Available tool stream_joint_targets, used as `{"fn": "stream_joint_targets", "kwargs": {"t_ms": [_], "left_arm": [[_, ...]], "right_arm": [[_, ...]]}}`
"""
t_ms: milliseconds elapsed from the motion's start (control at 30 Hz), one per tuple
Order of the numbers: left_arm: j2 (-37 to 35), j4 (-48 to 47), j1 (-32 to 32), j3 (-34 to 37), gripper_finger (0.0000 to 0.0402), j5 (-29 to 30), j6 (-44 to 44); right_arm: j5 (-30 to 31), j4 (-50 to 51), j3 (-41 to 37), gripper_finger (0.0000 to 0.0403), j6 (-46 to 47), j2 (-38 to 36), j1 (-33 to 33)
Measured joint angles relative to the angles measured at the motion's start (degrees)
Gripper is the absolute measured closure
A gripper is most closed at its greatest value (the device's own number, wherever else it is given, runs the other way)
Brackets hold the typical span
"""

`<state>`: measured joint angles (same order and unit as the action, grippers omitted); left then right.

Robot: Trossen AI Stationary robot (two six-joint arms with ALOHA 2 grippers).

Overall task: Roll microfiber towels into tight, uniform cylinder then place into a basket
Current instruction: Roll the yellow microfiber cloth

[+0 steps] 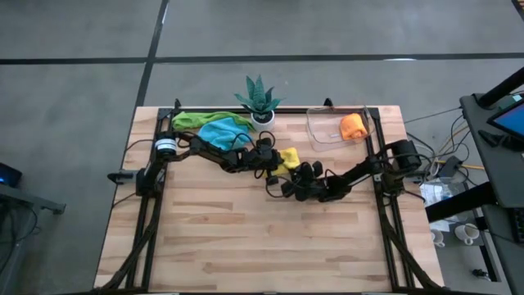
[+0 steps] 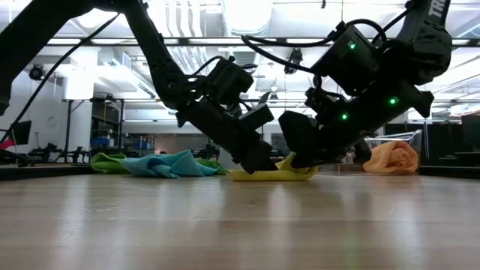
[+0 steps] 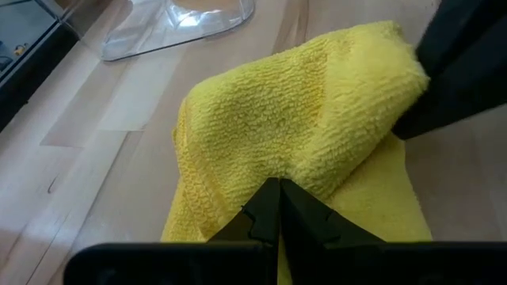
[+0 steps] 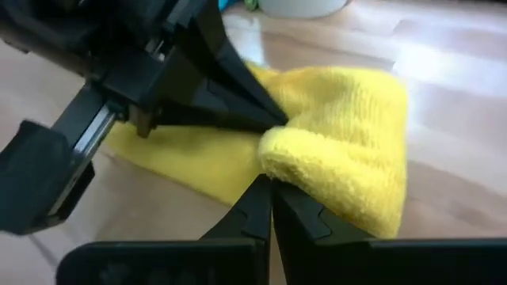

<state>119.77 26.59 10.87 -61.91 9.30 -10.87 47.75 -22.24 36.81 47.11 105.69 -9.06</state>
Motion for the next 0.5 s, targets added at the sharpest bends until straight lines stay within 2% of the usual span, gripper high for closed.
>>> {"fn": "stream_joint_targets", "kwargs": {"t_ms": [233, 500], "left_arm": [[0.00, -0.04, 0.00, 0.00, 0.0402, 0.00, 0.00], [0.00, -0.07, -0.04, 0.02, 0.0402, -0.26, -0.22]], "right_arm": [[-1.25, 0.98, -0.03, 0.0394, 2.38, 0.96, 1.70], [0.77, 11.93, -0.03, 0.0394, 8.59, 0.35, 2.11]]}}
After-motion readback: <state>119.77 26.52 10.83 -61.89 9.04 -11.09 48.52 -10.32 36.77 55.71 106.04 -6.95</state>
